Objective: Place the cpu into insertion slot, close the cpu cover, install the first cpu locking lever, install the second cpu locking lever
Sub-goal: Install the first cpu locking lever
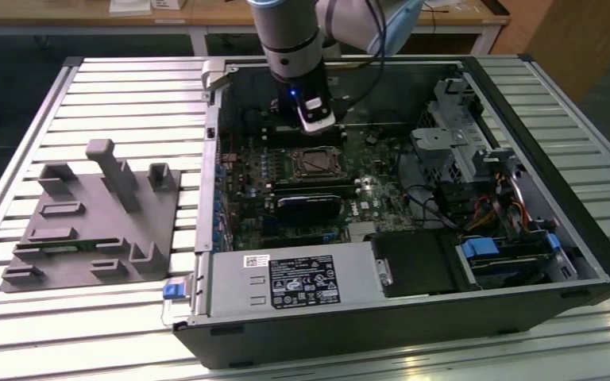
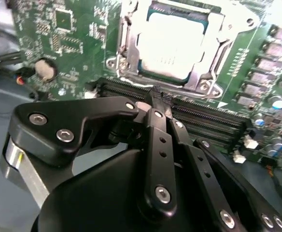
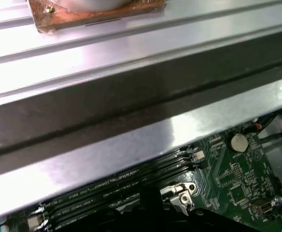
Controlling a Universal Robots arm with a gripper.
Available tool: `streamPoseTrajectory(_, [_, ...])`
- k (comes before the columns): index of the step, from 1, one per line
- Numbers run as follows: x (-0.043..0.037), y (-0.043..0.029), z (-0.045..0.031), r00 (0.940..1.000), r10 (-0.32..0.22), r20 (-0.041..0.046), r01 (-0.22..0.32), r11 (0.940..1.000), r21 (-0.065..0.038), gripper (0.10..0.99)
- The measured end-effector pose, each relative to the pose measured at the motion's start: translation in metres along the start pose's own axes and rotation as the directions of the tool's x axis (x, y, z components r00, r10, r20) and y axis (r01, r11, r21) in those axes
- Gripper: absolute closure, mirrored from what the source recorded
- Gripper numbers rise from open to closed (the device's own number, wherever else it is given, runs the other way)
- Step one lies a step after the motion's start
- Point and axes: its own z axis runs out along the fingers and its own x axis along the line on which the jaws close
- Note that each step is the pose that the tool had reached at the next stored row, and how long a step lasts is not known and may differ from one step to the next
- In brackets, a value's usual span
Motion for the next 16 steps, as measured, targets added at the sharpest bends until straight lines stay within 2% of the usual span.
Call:
streamPoseTrajectory(6, [-0.0071, 0.0024, 0.0018, 0.9995, -0.003, -0.0310, 0.005, 0.9978, 0.066, 0.980])
streamPoseTrajectory(9, [-0.0105, 0.0037, 0.0027, 0.9992, -0.005, -0.0386, 0.009, 0.9948, 0.101, 0.980])
streamPoseTrajectory(12, [-0.0121, 0.0032, 0.0029, 0.9993, -0.007, -0.0371, 0.011, 0.9931, 0.117, 0.980])
streamPoseTrajectory(16, [-0.0138, 0.0004, 0.0026, 0.9994, -0.008, -0.0348, 0.013, 0.9918, 0.127, 0.980])
